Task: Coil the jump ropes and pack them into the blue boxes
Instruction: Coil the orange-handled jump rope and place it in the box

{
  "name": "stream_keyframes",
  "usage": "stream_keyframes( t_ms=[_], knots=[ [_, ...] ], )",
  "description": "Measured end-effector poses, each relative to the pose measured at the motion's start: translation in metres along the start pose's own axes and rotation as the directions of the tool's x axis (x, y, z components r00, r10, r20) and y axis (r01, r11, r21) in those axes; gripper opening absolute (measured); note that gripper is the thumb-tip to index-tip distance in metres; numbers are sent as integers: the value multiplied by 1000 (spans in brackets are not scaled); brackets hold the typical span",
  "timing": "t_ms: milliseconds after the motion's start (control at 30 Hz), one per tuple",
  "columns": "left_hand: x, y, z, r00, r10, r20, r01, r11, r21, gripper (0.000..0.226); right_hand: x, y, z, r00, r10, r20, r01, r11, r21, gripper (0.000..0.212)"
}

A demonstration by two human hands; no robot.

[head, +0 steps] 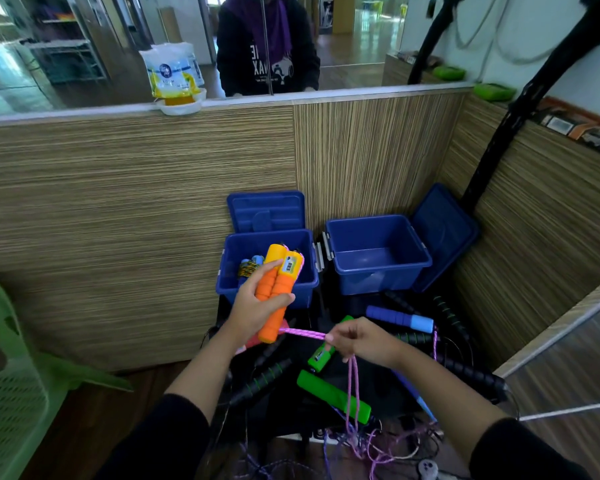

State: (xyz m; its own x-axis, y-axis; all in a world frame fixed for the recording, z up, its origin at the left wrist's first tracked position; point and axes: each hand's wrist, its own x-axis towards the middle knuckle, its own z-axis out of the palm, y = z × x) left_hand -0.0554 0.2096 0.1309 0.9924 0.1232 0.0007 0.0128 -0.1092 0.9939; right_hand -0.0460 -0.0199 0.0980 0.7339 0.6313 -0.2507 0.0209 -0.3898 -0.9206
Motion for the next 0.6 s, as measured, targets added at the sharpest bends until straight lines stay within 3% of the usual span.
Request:
stream_keyframes(
  t_ms=[267,433,600],
  knots=[
    [7,0,-19,997,28,-67,-25,998,57,57,-3,-10,-3,990,-52,-133,42,996,-77,24],
    [1,-15,5,990,-78,-114,77,997,-5,54,5,-16,15,973,-53,-226,10,982,-189,51],
    [-1,-30,16,990,-112,-89,117,992,56,56,8,-10,22,978,-63,-198,7,961,-275,34]
  ],
)
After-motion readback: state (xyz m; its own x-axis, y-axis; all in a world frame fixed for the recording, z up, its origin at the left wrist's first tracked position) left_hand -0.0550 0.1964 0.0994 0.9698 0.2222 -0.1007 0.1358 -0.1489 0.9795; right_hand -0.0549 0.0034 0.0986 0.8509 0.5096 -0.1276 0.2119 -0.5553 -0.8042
